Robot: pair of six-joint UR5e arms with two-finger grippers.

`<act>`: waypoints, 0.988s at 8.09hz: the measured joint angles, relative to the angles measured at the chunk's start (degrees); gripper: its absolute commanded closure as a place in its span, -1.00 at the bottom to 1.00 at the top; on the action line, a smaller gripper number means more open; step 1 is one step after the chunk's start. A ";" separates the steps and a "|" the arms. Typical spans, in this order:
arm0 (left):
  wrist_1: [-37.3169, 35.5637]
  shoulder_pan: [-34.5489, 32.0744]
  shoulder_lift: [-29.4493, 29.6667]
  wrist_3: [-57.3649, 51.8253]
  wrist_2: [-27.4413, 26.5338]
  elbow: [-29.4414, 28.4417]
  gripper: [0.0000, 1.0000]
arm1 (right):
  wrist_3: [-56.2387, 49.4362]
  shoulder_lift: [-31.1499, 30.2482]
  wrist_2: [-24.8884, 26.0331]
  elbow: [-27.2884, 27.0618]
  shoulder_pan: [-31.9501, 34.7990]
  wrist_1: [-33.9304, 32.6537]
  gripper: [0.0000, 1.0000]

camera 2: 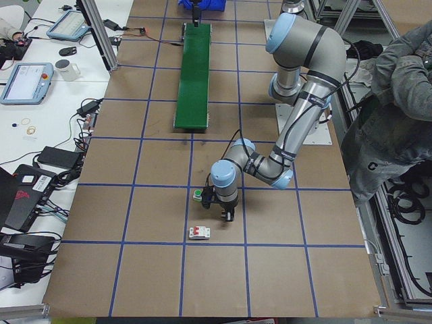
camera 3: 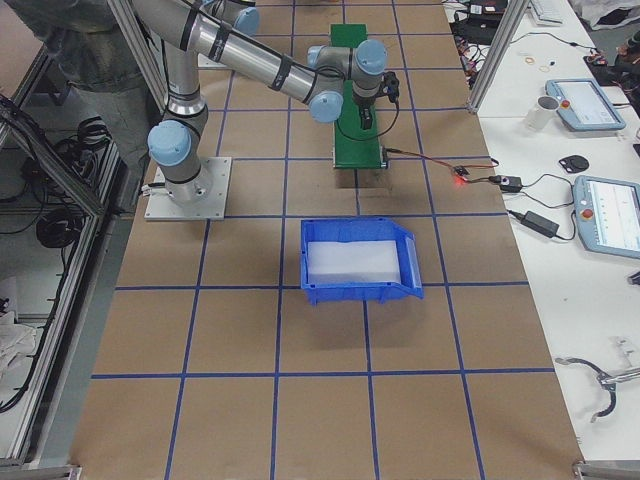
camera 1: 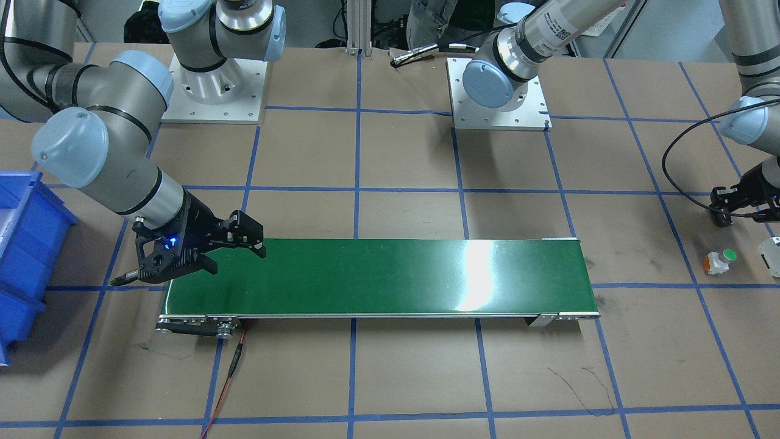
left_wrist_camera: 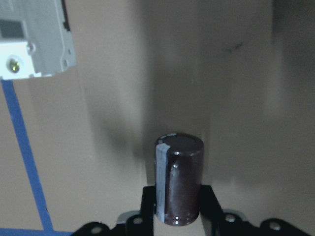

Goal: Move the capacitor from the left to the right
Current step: 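Grasp the brown capacitor with the left gripper and lift it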

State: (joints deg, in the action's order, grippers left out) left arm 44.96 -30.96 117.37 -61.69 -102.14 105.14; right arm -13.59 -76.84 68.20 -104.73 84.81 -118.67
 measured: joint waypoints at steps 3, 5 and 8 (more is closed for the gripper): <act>0.39 -2.03 -3.07 3.58 -2.69 -0.31 1.00 | 0.00 0.43 0.76 -0.08 -0.77 0.19 -1.00; 1.59 -5.72 -7.71 7.65 -4.39 -0.34 1.00 | 0.33 0.51 1.08 -0.11 -1.23 0.27 -1.00; 11.73 -13.82 -16.86 19.32 -6.28 -0.37 1.00 | 0.42 0.50 1.25 -0.04 -1.35 0.28 -1.00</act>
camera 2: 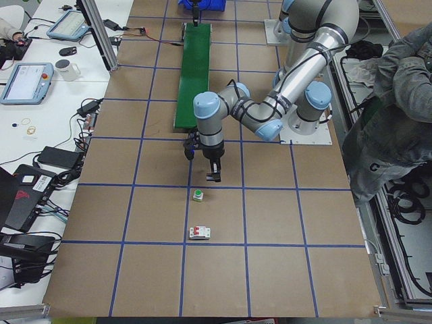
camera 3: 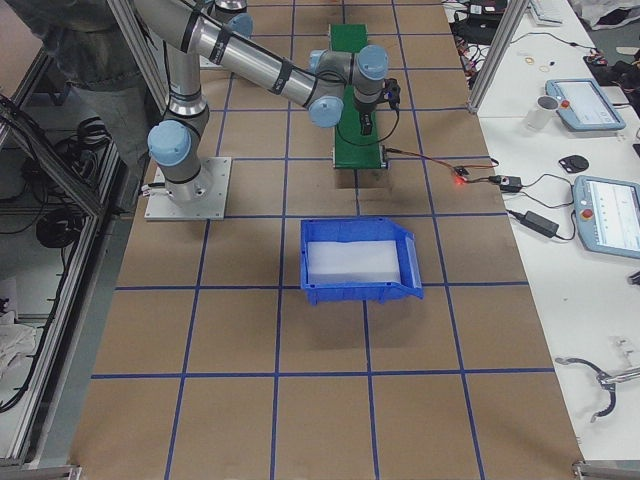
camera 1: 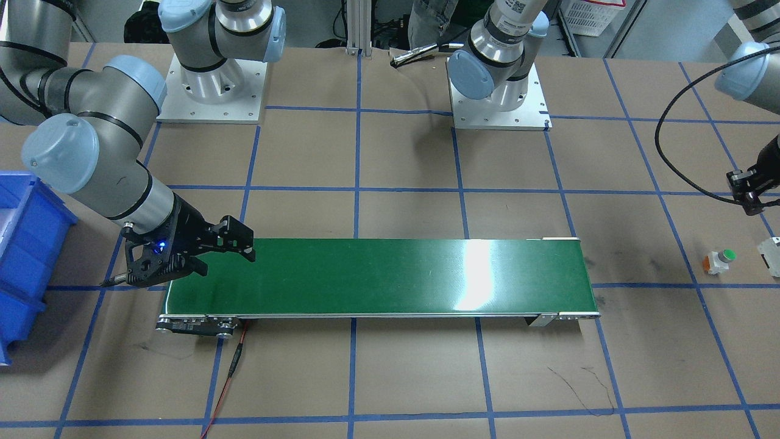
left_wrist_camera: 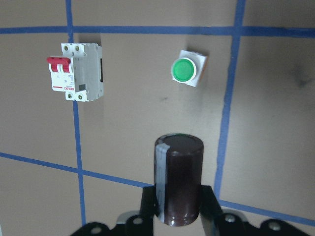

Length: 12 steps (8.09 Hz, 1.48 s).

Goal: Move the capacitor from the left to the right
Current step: 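Grasp the brown capacitor with the left gripper and lift it, then carry the capacitor with the left gripper over the conveyor's near end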

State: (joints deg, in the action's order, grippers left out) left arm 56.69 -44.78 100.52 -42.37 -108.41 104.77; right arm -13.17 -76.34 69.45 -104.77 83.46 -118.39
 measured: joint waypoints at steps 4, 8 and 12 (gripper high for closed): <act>13.00 -7.47 -9.52 16.41 0.78 0.06 1.00 | 0.00 -0.04 0.15 0.01 -0.04 0.00 -1.00; 14.96 -13.28 -9.15 31.28 4.62 0.09 1.00 | 0.07 -0.04 1.12 0.05 -0.05 0.00 -1.00; 15.50 -16.51 -7.42 35.91 12.68 0.16 0.48 | 0.01 -0.04 1.21 0.04 -0.05 0.00 -1.00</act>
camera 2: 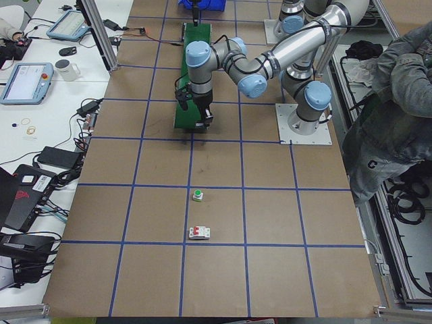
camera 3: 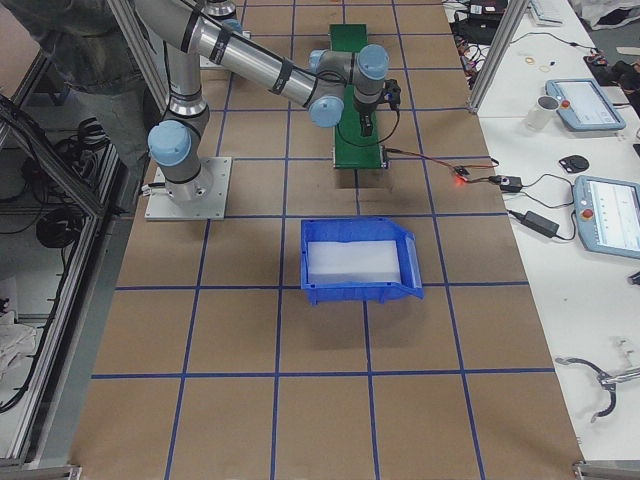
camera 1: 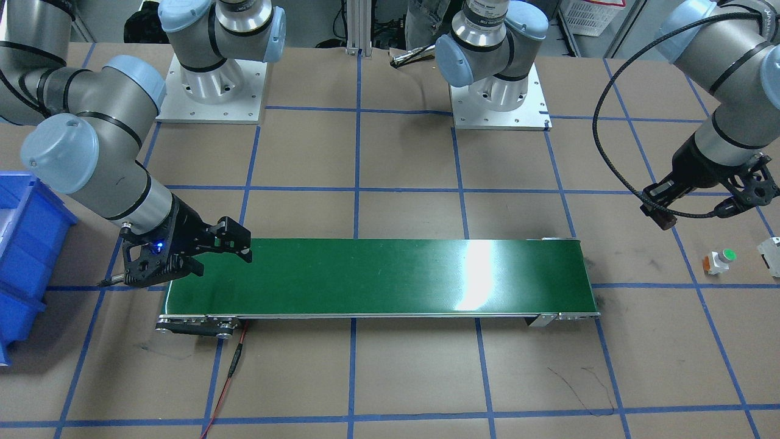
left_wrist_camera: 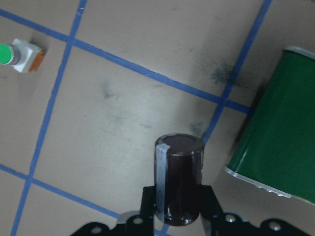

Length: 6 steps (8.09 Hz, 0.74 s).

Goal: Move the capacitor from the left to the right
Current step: 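Carry the capacitor with the left gripper over the conveyor's near end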

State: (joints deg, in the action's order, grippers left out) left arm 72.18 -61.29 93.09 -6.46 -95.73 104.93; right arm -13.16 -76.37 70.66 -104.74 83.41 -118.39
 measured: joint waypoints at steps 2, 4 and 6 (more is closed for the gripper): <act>-0.12 -0.57 0.17 -6.60 6.27 0.02 0.49 | 0.01 0.00 0.00 -0.01 0.00 0.00 -1.00; -0.24 -0.72 0.65 -14.82 11.23 0.08 0.54 | -0.02 0.00 0.00 0.00 0.00 0.00 -1.00; -1.90 -0.86 3.05 -21.05 14.69 0.09 0.53 | -0.03 0.00 0.01 -0.02 0.00 0.00 -1.00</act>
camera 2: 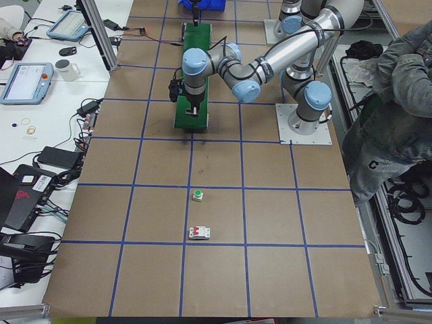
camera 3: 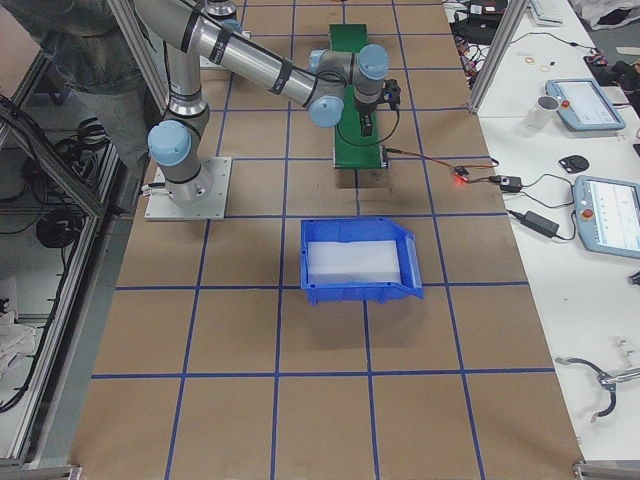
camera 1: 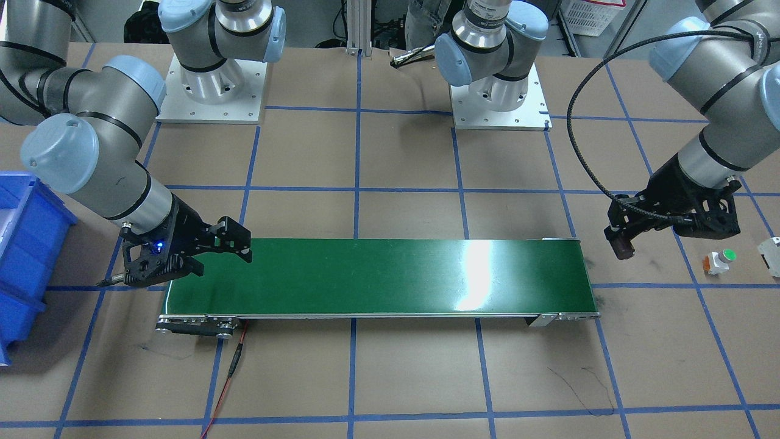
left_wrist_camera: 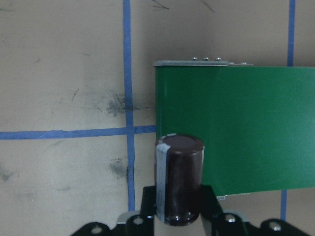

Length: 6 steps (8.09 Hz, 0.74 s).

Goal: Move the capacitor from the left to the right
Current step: 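Carry the capacitor with the left gripper over the conveyor's near end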

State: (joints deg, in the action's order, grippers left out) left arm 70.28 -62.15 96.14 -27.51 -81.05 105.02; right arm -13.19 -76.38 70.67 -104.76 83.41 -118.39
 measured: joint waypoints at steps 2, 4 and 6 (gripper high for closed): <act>-1.36 -1.70 1.52 -3.83 -0.92 -0.05 0.53 | -0.03 0.00 0.52 -0.01 0.00 0.00 -1.00; -1.75 -5.14 1.83 -4.60 -5.08 -0.08 0.53 | 0.00 0.00 1.10 -0.01 0.00 0.00 -1.00; -2.33 -7.49 2.55 -4.69 -7.84 -0.11 0.55 | 0.00 0.00 1.25 0.02 0.00 0.00 -1.00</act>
State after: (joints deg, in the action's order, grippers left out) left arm 67.95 -69.63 98.69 -32.21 -88.88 104.91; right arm -13.18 -76.38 71.92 -104.74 83.41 -118.39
